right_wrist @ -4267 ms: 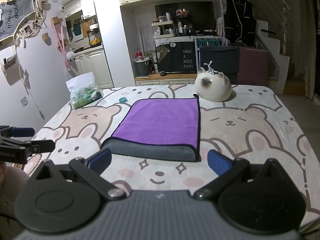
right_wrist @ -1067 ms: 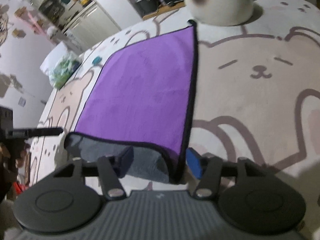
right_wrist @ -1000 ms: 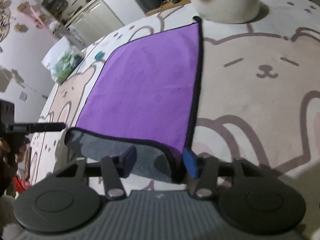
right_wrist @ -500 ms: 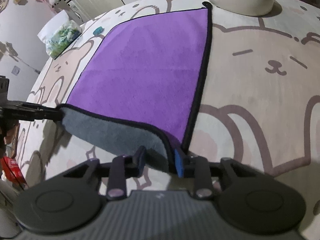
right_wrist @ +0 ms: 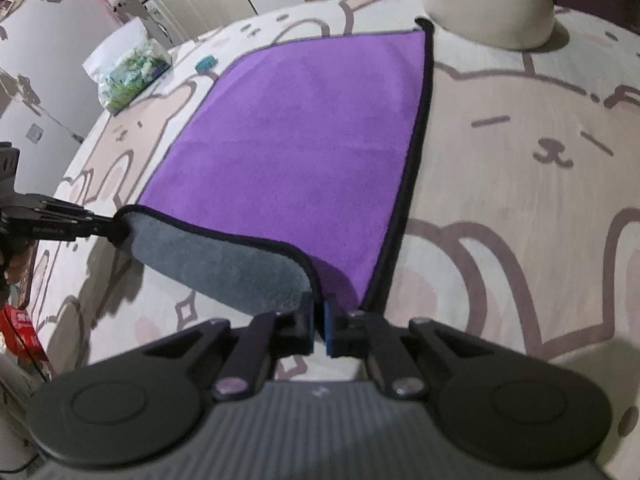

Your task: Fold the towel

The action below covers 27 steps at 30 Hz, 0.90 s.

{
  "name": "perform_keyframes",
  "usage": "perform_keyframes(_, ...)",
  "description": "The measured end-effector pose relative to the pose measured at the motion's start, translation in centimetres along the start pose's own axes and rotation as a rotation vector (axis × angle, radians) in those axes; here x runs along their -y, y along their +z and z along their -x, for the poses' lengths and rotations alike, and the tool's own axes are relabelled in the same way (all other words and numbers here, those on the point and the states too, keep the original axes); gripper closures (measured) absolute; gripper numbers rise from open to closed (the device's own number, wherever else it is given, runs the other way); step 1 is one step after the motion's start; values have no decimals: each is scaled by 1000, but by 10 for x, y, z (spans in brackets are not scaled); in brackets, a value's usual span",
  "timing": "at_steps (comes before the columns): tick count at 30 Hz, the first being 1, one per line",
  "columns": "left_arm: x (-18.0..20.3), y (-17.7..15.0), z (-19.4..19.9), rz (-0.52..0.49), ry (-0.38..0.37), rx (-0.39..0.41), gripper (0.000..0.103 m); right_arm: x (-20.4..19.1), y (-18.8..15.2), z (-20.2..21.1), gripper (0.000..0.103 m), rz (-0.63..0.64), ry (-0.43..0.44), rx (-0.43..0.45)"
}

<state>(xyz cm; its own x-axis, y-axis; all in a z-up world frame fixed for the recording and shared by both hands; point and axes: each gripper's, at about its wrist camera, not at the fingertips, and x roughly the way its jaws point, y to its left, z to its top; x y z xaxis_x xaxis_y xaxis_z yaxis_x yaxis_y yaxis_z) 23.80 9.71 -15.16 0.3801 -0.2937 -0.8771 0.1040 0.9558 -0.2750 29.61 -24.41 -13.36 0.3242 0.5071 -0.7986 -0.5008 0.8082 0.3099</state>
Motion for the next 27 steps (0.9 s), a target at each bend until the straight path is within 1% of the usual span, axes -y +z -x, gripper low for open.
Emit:
perform_keyframes(5, 4, 13, 13, 9, 23, 94, 99, 2, 12, 15, 98, -28, -4, 97)
perform_keyframes(12, 15, 37, 30, 14, 65, 206, 99, -4, 31, 27, 98, -27, -21, 196)
perform_keyframes(18, 16, 61, 31, 17, 68, 252, 99, -4, 59, 33, 98, -28, -57, 263)
perform_keyframes(20, 14, 70, 30, 23, 59, 262, 99, -1, 70, 31, 98, -25, -60, 269)
perform_keyframes(27, 2, 103, 14, 26, 72, 260, 99, 5, 111, 16, 98, -13, -77, 277)
